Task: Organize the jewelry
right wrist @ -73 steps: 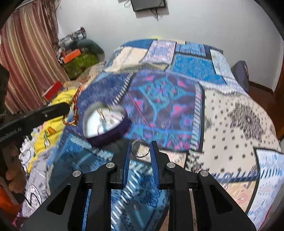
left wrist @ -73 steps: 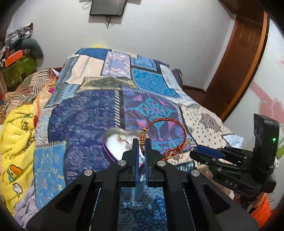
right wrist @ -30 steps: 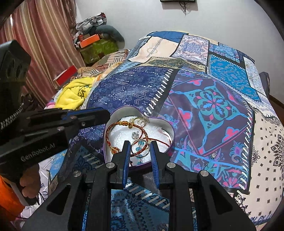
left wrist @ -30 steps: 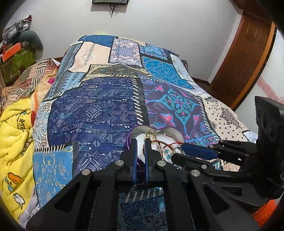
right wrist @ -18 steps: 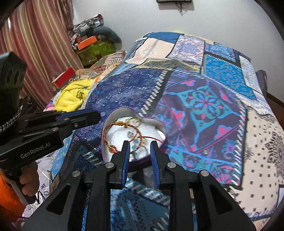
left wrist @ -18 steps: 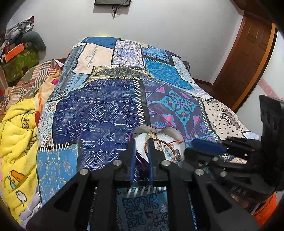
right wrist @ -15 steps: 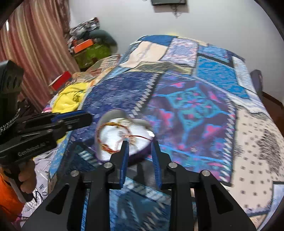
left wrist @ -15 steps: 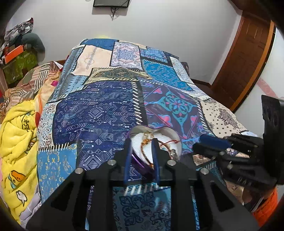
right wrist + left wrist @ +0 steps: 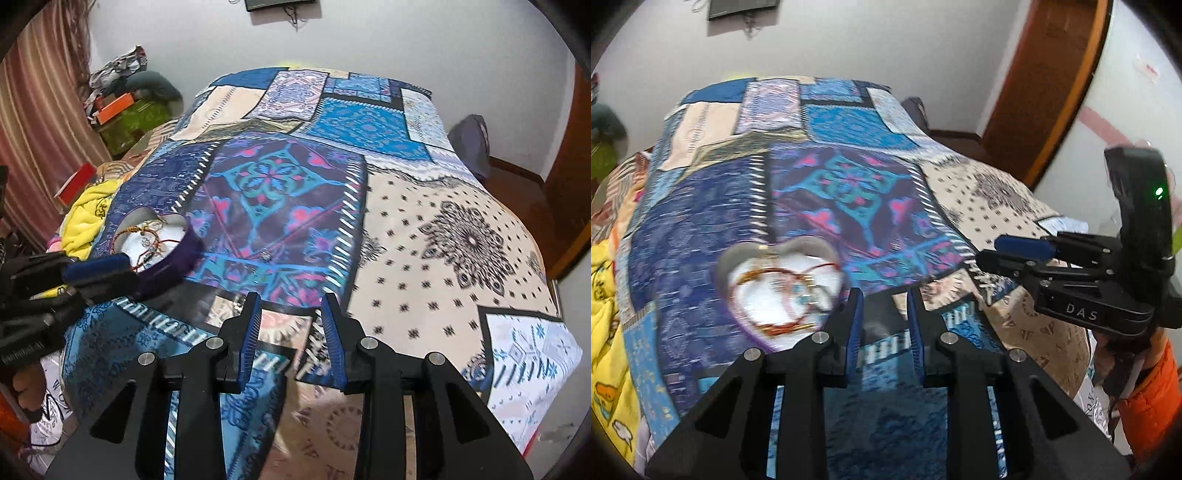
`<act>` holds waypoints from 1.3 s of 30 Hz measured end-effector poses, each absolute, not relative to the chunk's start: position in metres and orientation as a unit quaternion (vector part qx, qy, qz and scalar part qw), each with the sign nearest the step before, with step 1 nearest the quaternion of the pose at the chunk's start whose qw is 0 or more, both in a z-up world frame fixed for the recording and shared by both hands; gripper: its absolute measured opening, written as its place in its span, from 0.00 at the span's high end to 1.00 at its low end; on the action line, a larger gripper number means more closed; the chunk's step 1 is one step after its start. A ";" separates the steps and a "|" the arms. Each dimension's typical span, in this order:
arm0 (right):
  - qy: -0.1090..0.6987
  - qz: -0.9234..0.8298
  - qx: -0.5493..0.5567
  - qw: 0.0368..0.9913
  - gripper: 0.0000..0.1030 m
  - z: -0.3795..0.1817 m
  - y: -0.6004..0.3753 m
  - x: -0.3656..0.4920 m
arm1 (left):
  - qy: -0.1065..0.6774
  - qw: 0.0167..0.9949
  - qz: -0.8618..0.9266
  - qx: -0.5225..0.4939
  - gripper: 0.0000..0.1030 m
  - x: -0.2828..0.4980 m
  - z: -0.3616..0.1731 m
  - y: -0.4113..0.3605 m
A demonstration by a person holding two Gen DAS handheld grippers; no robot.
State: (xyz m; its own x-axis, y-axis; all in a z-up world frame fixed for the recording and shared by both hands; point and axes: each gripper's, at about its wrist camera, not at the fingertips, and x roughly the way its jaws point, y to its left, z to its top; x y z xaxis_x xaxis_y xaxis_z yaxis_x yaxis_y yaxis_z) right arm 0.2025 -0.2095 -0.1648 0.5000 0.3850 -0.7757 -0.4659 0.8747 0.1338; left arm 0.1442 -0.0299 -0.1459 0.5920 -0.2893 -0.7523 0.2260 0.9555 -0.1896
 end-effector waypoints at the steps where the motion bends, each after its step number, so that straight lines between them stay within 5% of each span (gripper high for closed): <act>1: 0.436 0.246 -0.043 0.864 0.71 -0.166 -0.212 0.203 | 0.434 0.888 -0.149 -0.033 0.79 0.148 -0.149 -0.036; 15: 0.442 0.238 -0.006 0.865 0.70 -0.172 -0.240 0.205 | 0.486 0.855 -0.178 -0.012 0.79 0.179 -0.192 -0.085; 21: 0.441 0.249 -0.014 0.862 0.70 -0.174 -0.235 0.206 | 0.490 0.854 -0.174 -0.020 0.90 0.190 -0.199 -0.086; 26: 0.438 0.255 -0.015 0.862 0.70 -0.174 -0.225 0.211 | 0.478 0.862 -0.168 -0.019 0.98 0.186 -0.193 -0.081; 39: 0.456 0.272 -0.030 0.847 0.71 -0.190 -0.179 0.240 | 0.405 0.903 -0.125 -0.076 0.98 0.172 -0.138 -0.011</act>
State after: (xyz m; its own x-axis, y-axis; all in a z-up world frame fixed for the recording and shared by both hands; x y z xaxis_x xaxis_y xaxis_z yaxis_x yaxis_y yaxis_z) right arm 0.2396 -0.1786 -0.1899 0.4363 0.4334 -0.7886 -0.4889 0.8499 0.1966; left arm 0.1723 -0.0113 -0.1376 0.6409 -0.2876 -0.7117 0.1643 0.9571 -0.2388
